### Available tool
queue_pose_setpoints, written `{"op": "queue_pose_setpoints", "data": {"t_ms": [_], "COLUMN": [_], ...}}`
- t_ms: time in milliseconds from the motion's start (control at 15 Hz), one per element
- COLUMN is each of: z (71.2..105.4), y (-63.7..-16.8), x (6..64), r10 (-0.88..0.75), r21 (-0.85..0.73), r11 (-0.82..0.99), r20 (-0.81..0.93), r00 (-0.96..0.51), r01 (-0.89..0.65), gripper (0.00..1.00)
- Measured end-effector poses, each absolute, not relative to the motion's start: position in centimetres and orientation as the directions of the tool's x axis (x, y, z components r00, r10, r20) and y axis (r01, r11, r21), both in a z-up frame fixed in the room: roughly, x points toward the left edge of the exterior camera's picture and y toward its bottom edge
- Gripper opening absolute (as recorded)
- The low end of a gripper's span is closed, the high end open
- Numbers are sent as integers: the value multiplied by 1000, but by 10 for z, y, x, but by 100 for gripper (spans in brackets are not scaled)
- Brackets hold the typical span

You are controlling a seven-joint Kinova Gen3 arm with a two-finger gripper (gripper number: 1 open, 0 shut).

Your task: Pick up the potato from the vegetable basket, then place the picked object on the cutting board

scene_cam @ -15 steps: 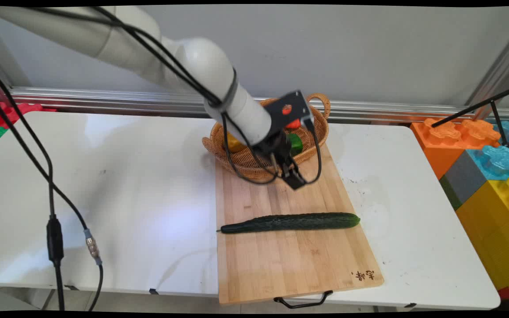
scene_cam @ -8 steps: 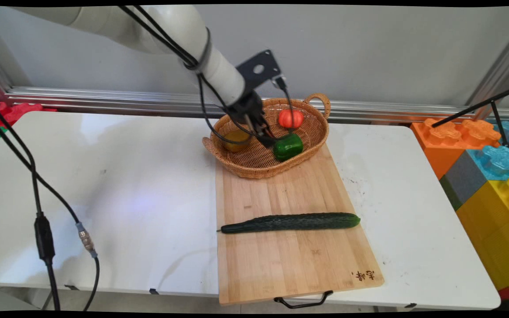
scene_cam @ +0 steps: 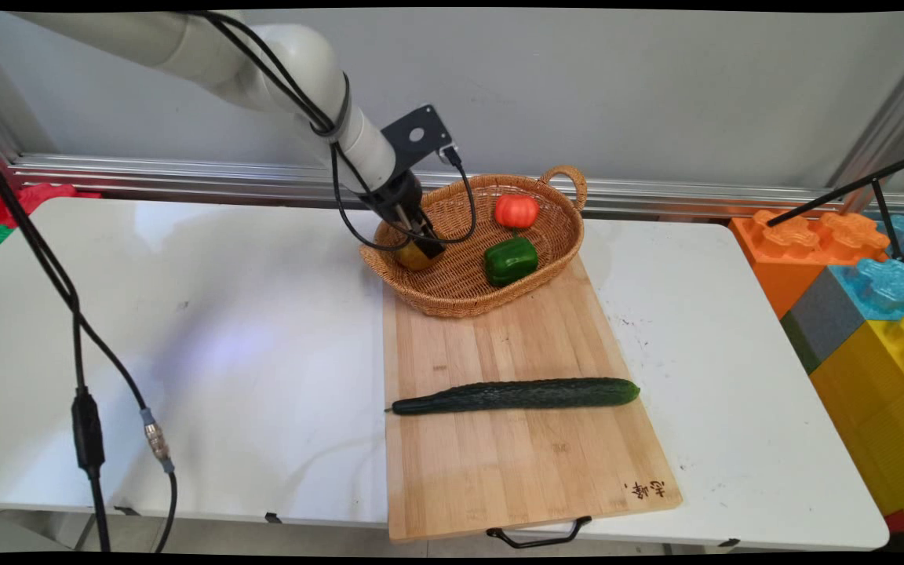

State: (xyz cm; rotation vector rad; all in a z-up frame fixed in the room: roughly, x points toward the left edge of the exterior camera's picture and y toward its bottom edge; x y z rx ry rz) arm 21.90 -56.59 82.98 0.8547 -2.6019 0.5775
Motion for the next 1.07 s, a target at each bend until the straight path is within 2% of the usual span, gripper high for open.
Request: {"op": "queue_pose_setpoints", "data": {"t_ms": [467,533,1067], "z": [796,793,788], "y": [-578,-579,-581], "x": [225,223,219], "r10": [-529,-534,-539], "r21": [-242,-235,-230], "r11": [718,716,710], "r20": [420,421,431], "r00": [-738,-733,-724], "r01": [-653,-657,-666], "gripper": [100,0,0]}}
